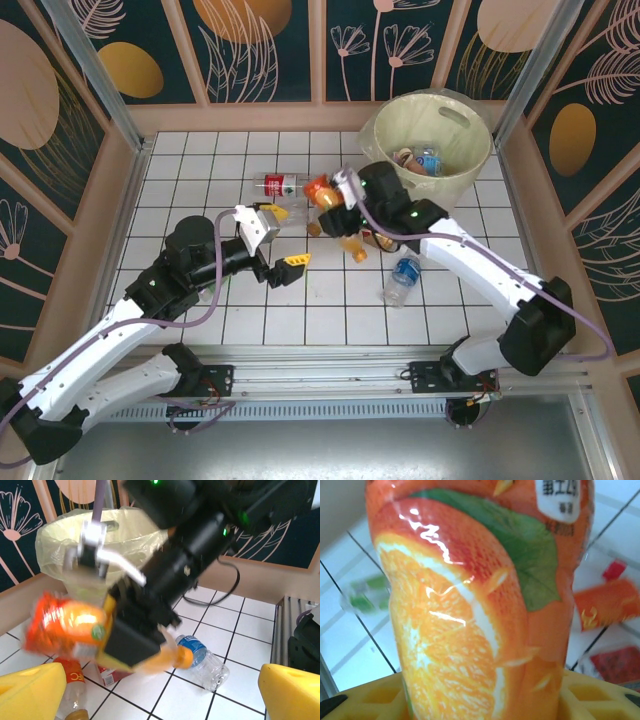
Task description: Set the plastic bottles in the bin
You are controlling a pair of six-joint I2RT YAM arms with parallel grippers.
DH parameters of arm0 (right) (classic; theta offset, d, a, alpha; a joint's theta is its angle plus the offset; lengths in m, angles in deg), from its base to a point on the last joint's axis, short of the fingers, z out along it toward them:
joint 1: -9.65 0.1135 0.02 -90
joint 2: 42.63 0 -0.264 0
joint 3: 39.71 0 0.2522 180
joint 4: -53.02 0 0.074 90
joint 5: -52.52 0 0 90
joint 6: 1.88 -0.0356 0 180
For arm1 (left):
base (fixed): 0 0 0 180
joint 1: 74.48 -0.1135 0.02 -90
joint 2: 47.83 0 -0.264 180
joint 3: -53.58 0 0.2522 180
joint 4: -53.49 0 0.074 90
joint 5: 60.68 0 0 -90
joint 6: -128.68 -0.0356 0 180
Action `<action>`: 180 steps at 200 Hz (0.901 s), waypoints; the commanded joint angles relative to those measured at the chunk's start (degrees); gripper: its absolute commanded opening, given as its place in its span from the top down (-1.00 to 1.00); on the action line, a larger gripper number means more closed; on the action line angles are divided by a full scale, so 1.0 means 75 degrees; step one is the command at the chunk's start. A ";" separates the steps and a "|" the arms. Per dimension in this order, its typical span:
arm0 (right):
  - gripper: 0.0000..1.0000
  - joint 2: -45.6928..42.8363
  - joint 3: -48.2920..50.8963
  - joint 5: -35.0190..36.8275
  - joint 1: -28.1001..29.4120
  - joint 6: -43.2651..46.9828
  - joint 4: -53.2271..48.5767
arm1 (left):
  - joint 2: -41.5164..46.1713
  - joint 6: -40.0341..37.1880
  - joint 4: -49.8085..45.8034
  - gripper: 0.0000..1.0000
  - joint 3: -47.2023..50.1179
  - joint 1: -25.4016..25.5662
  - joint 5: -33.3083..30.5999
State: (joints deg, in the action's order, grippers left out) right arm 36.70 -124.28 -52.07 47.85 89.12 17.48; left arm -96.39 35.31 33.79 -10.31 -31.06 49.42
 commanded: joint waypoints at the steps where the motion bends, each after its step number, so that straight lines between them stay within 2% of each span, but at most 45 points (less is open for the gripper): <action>1: -0.08 -0.0366 -0.0645 -0.0539 -0.0380 -0.0179 0.0619 | 0.0065 0.0110 0.0368 -0.97 0.0056 -0.0021 -0.0157; 33: -0.06 -0.0334 -0.1497 -0.0440 -0.0874 -0.0175 0.0952 | 0.0045 0.0110 0.0358 -0.97 0.0074 -0.0023 -0.0265; 59: 0.00 -0.0086 -0.2227 -0.0165 -0.1665 -0.0315 0.1076 | 0.0029 0.0105 0.0346 -0.97 0.0074 -0.0023 -0.0298; 96: -0.05 0.0290 -0.2958 0.1004 -0.2265 -0.0525 0.1255 | -0.0018 0.0121 0.0337 -0.97 0.0074 -0.0016 -0.0359; 131: -0.08 0.1022 -0.3794 0.1972 -0.2934 -0.0622 0.0670 | -0.0065 0.0127 0.0324 -0.97 0.0063 -0.0023 -0.0394; 180: -0.12 0.1566 -0.3840 0.3057 -0.3553 -0.0627 0.0023 | -0.0147 0.0074 0.0252 -0.97 0.0052 -0.0017 -0.0549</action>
State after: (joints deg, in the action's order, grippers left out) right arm 47.45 -151.79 -35.15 22.64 84.97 20.84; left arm -97.24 35.52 34.07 -10.09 -31.06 46.45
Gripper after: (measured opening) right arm 0.555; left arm 0.985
